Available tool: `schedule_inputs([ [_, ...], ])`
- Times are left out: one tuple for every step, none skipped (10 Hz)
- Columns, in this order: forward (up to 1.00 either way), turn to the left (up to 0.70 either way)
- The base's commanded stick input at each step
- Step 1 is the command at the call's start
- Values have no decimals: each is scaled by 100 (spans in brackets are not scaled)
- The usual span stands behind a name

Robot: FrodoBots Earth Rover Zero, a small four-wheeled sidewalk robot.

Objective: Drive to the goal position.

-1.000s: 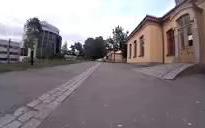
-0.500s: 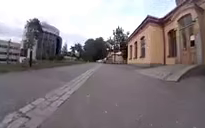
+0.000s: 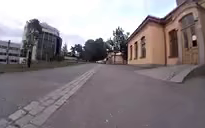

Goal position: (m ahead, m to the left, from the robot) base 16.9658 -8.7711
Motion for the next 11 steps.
schedule_inputs([
  [45, 0],
  [45, 0],
  [45, 0],
  [45, 0],
  [45, 0],
  [45, 0],
  [45, 0],
  [45, 0],
  [45, 0],
  [45, 0],
  [45, 0],
])
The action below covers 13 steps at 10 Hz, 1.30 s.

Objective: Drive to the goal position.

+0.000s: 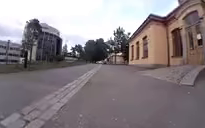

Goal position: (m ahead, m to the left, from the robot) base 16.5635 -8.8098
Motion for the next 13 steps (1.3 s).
schedule_inputs([
  [45, 0],
  [45, 0],
  [45, 0],
  [45, 0],
  [45, 0],
  [45, 0],
  [45, 0],
  [45, 0],
  [45, 0],
  [45, 0],
  [45, 0],
  [45, 0],
  [45, 0],
])
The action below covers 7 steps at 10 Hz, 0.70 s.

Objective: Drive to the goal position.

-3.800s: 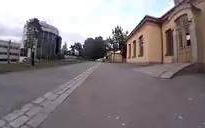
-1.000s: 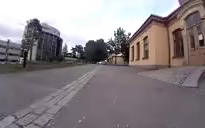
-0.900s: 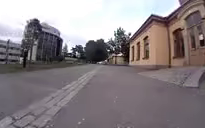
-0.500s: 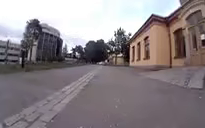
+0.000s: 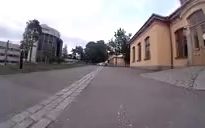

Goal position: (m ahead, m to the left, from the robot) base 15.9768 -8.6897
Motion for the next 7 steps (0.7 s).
schedule_inputs([
  [45, 0],
  [45, 0],
  [45, 0],
  [45, 0],
  [45, 0],
  [45, 0],
  [45, 0],
])
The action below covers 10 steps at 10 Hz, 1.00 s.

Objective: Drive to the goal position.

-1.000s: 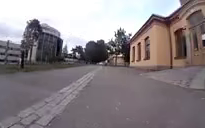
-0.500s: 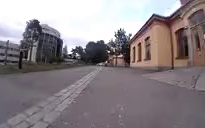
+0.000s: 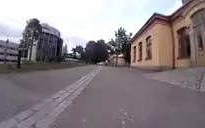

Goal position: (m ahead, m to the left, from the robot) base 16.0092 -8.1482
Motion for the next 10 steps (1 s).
schedule_inputs([
  [45, 0],
  [45, 0],
  [45, 0],
  [45, 0],
  [45, 0],
  [45, 0],
  [45, 0],
  [45, 0],
  [45, 0],
  [45, 0],
])
